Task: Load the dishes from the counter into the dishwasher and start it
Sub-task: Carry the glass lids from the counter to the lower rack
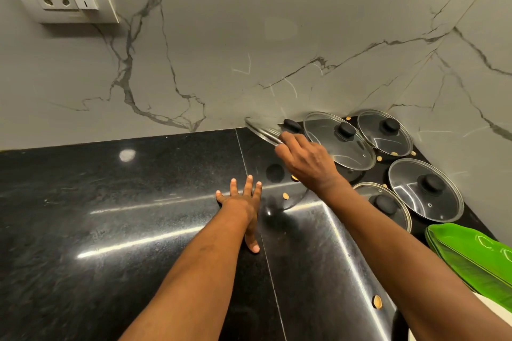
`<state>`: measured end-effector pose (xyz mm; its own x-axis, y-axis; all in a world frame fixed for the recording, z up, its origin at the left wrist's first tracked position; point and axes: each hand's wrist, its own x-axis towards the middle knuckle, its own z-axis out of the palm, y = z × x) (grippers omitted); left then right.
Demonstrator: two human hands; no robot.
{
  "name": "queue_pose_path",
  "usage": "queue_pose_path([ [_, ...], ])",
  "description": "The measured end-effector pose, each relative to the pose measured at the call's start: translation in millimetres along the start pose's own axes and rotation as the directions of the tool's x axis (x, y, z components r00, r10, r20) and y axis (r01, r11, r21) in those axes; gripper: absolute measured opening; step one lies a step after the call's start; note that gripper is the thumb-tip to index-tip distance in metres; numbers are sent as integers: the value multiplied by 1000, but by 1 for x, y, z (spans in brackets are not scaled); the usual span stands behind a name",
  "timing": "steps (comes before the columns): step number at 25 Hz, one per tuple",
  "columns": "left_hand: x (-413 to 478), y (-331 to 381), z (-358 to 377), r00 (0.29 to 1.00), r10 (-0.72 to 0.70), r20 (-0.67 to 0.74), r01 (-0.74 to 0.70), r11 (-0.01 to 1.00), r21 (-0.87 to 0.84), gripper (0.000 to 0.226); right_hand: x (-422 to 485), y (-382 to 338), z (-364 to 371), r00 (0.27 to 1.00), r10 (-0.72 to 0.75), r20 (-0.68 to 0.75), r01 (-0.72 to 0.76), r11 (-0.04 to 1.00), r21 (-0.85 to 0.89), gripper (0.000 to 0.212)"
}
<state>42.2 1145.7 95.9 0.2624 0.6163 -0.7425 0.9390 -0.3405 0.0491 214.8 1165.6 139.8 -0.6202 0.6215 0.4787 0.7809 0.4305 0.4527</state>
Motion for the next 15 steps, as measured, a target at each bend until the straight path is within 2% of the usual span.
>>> queue_pose_path([
  [4, -1, 1, 0, 1000, 0, -8, 0, 1000, 2, 152, 16, -33, 3, 981, 177, 73, -182, 981, 61, 34],
  [6, -1, 0, 0, 1000, -1, -6, 1, 1000, -11, 151, 23, -37, 0, 961, 264, 83, -269, 962, 52, 30],
  [10, -1, 0, -1, 1000, 4, -11, -4, 1000, -16, 151, 22, -39, -7, 920, 344, 189, -363, 929, 76, 17],
  [13, -1, 1, -1, 1000, 5, -18, -5, 1000, -20, 150, 16, -46, -12, 804, 486, 343, -521, 853, 13, 35],
  [15, -1, -1, 1, 999, 6, -34, -6, 1000, -20, 150, 16, -44, -20, 743, 560, 366, -588, 807, -41, 32],
])
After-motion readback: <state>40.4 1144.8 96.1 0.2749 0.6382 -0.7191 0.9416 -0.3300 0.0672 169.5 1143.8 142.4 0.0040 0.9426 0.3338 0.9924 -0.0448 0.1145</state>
